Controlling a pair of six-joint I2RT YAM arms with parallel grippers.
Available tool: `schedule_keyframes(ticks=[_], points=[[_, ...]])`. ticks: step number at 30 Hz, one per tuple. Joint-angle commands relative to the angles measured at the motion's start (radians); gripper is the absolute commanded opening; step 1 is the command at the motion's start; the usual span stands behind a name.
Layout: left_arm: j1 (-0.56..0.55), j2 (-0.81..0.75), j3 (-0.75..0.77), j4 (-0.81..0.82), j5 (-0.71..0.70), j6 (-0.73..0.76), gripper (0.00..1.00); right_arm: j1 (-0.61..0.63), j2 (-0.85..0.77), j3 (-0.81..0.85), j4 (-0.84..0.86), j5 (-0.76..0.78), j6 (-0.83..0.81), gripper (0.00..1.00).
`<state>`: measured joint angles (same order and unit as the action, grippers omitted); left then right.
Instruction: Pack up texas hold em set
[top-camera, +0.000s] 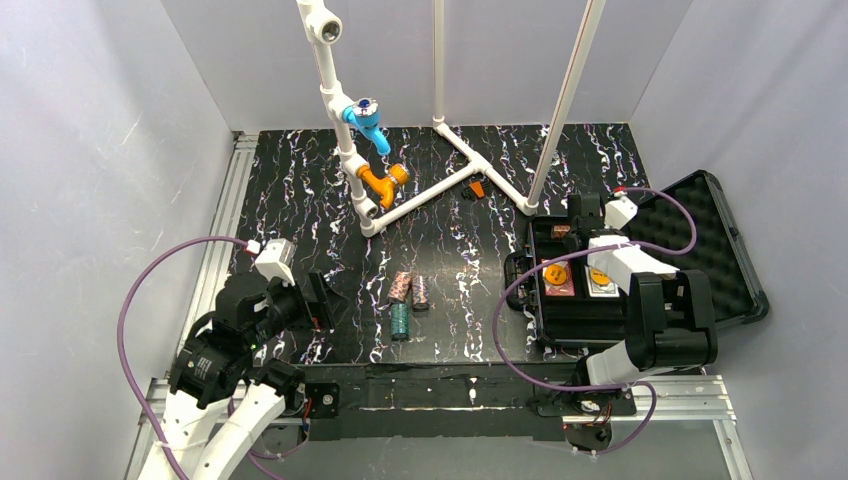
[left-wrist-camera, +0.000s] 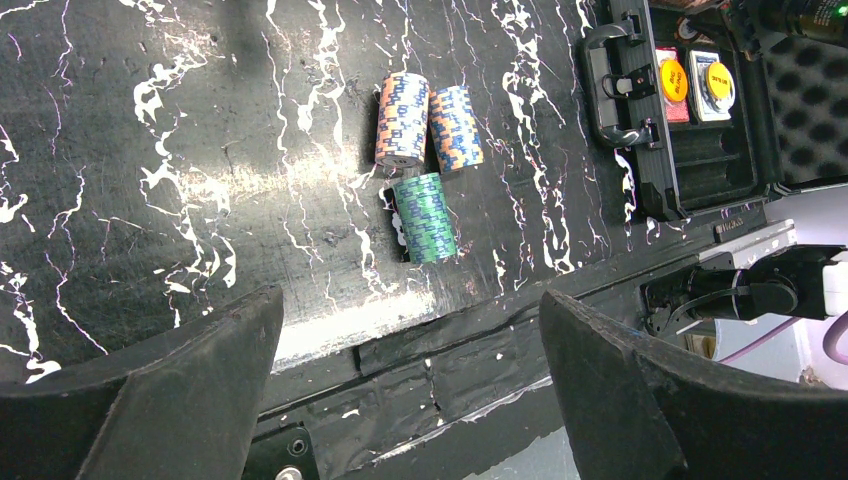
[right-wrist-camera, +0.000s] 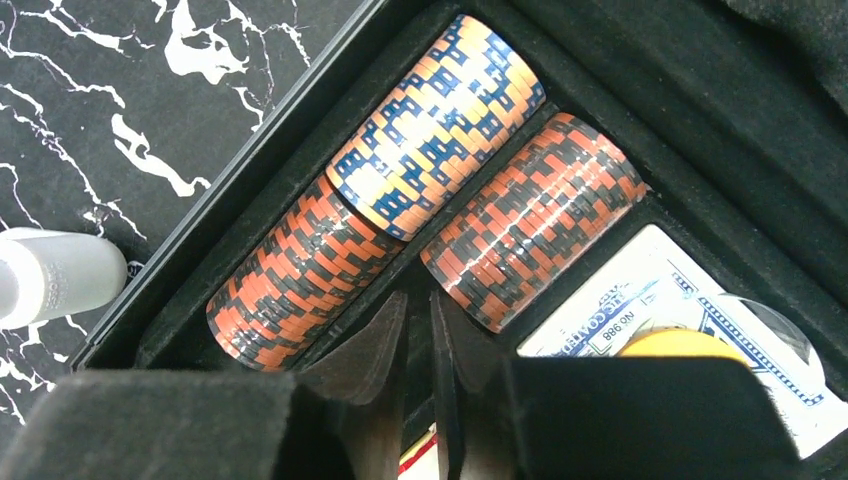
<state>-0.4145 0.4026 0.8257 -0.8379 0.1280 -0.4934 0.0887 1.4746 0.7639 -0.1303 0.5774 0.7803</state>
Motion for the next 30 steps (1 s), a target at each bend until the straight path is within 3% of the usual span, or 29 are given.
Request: schedule_keyframes(ticks=[1, 5, 15, 23, 30], points=[[0.005, 0.008, -0.007, 0.003, 0.009, 0.013, 0.99, -0.013, -0.049, 0.061, -0.001, 0.034, -0.082, 0.31], [0.007, 0.006, -0.007, 0.002, 0.007, 0.013, 0.99, -0.003, -0.121, 0.087, -0.030, -0.013, -0.101, 0.58], [0.021, 0.008, -0.007, 0.000, -0.002, 0.010, 0.99, 0.026, -0.332, 0.061, -0.183, -0.160, -0.036, 0.93], [0.022, 0.025, -0.007, -0.006, -0.015, 0.006, 0.99, 0.046, -0.544, 0.055, -0.327, -0.278, -0.018, 0.98], [0.022, 0.029, -0.005, -0.013, -0.032, 0.000, 0.99, 0.052, -0.629, 0.074, -0.423, -0.397, 0.009, 0.98]])
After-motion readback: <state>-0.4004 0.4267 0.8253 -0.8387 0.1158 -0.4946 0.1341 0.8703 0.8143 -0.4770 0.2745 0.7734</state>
